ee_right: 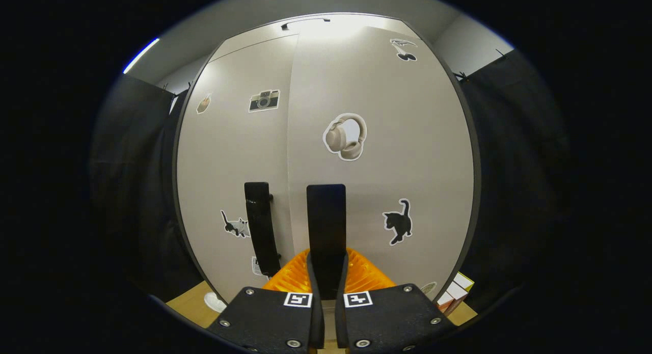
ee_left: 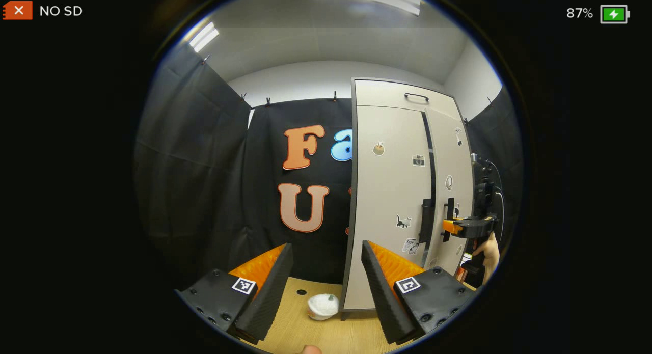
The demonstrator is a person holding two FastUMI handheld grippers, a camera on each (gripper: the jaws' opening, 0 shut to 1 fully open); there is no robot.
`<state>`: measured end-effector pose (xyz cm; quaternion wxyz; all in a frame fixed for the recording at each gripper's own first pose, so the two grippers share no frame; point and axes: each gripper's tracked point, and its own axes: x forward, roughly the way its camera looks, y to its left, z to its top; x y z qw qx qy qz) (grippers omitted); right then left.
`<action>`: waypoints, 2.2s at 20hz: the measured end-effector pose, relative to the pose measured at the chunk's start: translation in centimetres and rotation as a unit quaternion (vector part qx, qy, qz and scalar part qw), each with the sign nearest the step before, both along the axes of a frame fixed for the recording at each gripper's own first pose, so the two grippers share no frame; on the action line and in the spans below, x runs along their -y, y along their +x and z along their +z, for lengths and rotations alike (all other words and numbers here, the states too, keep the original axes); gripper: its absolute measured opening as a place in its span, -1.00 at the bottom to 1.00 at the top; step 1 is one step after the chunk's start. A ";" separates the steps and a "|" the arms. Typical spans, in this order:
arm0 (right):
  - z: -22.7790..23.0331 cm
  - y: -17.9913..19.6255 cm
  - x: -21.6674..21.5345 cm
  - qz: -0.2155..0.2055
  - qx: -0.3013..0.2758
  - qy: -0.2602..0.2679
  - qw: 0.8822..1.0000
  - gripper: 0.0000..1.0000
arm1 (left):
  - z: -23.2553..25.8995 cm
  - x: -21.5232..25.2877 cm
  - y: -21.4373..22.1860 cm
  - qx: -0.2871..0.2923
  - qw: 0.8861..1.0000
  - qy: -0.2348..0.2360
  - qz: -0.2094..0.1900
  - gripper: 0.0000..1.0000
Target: Open the right door of the double-door shoe cabinet with the right hand, and open the left door with the left hand.
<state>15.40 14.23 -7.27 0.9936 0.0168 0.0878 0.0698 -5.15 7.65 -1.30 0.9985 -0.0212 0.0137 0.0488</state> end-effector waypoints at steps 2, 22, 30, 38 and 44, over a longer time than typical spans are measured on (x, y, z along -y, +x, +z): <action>0.2 -0.6 0.3 0.001 0.000 -0.005 1.000 -0.84 | 0.2 0.5 -0.5 -0.001 1.000 -0.001 -0.001 0.62; 1.4 -4.9 4.3 -0.009 0.025 -0.018 0.999 -0.92 | 0.8 4.9 -3.4 0.000 1.000 0.009 -0.022 0.63; 1.9 -6.3 7.2 -0.029 0.040 -0.023 0.999 -1.00 | 1.1 8.1 -3.8 0.005 0.999 0.004 -0.052 0.63; 2.2 -7.5 11.8 -0.074 0.049 -0.025 0.996 -1.00 | 0.6 10.9 -3.1 -0.001 0.998 0.010 -0.069 0.63; 2.0 -7.5 17.3 -0.132 0.047 -0.011 0.990 -1.00 | 0.5 13.6 -1.9 -0.002 0.997 0.006 -0.082 0.63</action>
